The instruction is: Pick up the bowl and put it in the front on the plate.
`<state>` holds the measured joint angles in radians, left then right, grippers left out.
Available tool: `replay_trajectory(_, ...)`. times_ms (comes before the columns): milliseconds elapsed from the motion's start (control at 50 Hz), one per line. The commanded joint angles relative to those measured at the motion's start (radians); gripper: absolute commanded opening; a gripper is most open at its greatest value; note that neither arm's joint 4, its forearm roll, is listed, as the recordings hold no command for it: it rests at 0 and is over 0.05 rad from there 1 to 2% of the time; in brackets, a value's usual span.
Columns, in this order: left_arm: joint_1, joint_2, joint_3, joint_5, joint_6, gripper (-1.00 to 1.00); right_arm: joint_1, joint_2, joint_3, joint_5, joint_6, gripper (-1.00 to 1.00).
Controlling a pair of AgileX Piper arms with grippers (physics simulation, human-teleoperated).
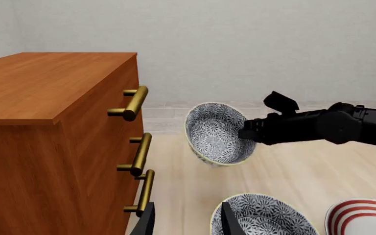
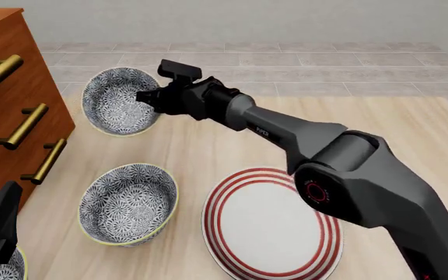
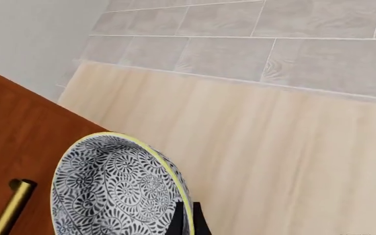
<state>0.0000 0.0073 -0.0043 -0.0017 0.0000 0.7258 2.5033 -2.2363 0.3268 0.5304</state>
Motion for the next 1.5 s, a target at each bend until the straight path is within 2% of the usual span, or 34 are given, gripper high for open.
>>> replay_trajectory(20, 0.0, 0.0, 0.0, 0.0, 0.0, 1.0, -0.04, -0.058, 0.035, 0.002, -0.019, -1.0)
replay_trajectory(220, 0.0, 0.0, 0.0, 0.0, 0.0, 1.0, -0.066, -0.11, 0.103, -0.014, -0.01, -1.0)
replay_trajectory(340, 0.0, 0.0, 0.0, 0.0, 0.0, 1.0, -0.091, -0.122, 0.094, 0.024, -0.015, -1.0)
replay_trajectory(460, 0.0, 0.0, 0.0, 0.0, 0.0, 1.0, -0.108, -0.16, 0.136, 0.026, -0.013, -1.0)
replay_trajectory(480, 0.0, 0.0, 0.0, 0.0, 0.0, 1.0, -0.117, -0.153, 0.119, 0.054, -0.021, -1.0)
replay_trajectory(560, 0.0, 0.0, 0.0, 0.0, 0.0, 1.0, -0.126, -0.189, 0.168, 0.05, 0.002, -1.0)
replay_trajectory(680, 0.0, 0.0, 0.0, 0.0, 0.0, 1.0, -0.137, -0.264, 0.259, 0.027, -0.004, -1.0)
replay_trajectory(820, 0.0, 0.0, 0.0, 0.0, 0.0, 1.0, -0.139, -0.337, 0.356, 0.003, 0.018, -1.0)
replay_trajectory(880, 0.0, 0.0, 0.0, 0.0, 0.0, 1.0, -0.136, -0.361, 0.394, -0.001, 0.044, -1.0)
replay_trajectory(1020, 0.0, 0.0, 0.0, 0.0, 0.0, 1.0, -0.138, -0.424, 0.477, -0.018, 0.053, -1.0)
replay_trajectory(1120, 0.0, 0.0, 0.0, 0.0, 0.0, 1.0, -0.134, -0.479, 0.566, -0.046, 0.095, -1.0)
replay_trajectory(1200, 0.0, 0.0, 0.0, 0.0, 0.0, 1.0, -0.132, -0.529, 0.631, -0.058, 0.099, -1.0)
replay_trajectory(1400, 0.0, 0.0, 0.0, 0.0, 0.0, 1.0, -0.159, -0.593, 0.68, -0.045, 0.093, -1.0)
replay_trajectory(1500, 0.0, 0.0, 0.0, 0.0, 0.0, 1.0, -0.164, -0.607, 0.677, -0.002, 0.086, -1.0)
